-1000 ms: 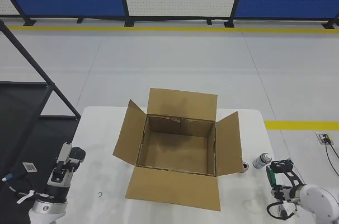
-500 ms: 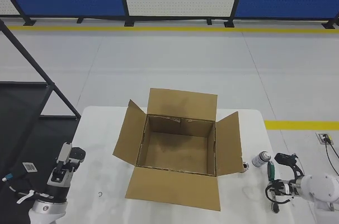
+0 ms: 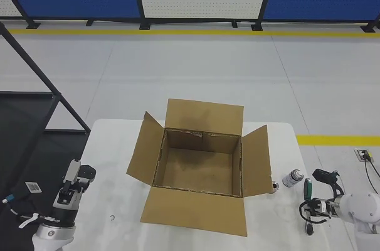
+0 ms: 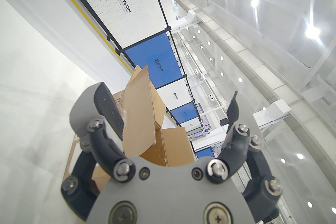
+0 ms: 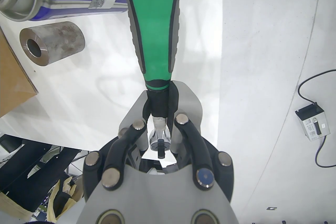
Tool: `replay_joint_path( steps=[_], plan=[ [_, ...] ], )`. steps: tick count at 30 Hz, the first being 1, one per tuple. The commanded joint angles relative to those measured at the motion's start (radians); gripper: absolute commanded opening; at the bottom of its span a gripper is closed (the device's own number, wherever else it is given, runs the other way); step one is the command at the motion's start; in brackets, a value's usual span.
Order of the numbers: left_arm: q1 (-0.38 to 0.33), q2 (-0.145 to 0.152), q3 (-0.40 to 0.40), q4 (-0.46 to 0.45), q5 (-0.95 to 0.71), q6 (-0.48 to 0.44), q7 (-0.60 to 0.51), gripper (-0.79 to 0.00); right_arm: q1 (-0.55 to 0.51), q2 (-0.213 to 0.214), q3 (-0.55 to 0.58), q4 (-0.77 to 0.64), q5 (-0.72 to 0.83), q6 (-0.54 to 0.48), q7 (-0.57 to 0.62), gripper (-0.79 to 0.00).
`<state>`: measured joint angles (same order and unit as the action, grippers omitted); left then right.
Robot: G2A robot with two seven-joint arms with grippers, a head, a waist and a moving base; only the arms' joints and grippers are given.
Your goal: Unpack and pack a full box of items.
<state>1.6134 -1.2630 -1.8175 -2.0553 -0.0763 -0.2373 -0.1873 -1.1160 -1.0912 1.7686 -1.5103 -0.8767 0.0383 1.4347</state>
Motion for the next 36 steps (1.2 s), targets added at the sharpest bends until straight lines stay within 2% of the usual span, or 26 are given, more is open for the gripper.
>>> replay_joint_path(
  steps=[1,6,13,31,34,36],
  plan=[
    [0.000,0.000,0.000,0.000,0.000,0.000,0.000,0.000,-0.005,0.000,-0.017,0.002,0.005,-0.006,-0.012,-0.785],
    [0.000,0.000,0.000,0.000,0.000,0.000,0.000,0.000,0.033,0.002,-0.063,0.028,0.006,0.024,0.013,-0.785],
    [0.000,0.000,0.000,0.000,0.000,0.000,0.000,0.000,0.109,0.005,-0.093,0.123,-0.001,0.119,0.016,-0.785],
    [0.000,0.000,0.000,0.000,0.000,0.000,0.000,0.000,0.161,0.021,-0.130,0.214,0.023,0.140,0.009,-0.785],
    [0.000,0.000,0.000,0.000,0.000,0.000,0.000,0.000,0.163,0.024,-0.136,0.219,0.029,0.140,0.010,-0.714],
    [0.000,0.000,0.000,0.000,0.000,0.000,0.000,0.000,0.166,0.025,-0.139,0.225,0.034,0.138,0.010,-0.625]
  ],
)
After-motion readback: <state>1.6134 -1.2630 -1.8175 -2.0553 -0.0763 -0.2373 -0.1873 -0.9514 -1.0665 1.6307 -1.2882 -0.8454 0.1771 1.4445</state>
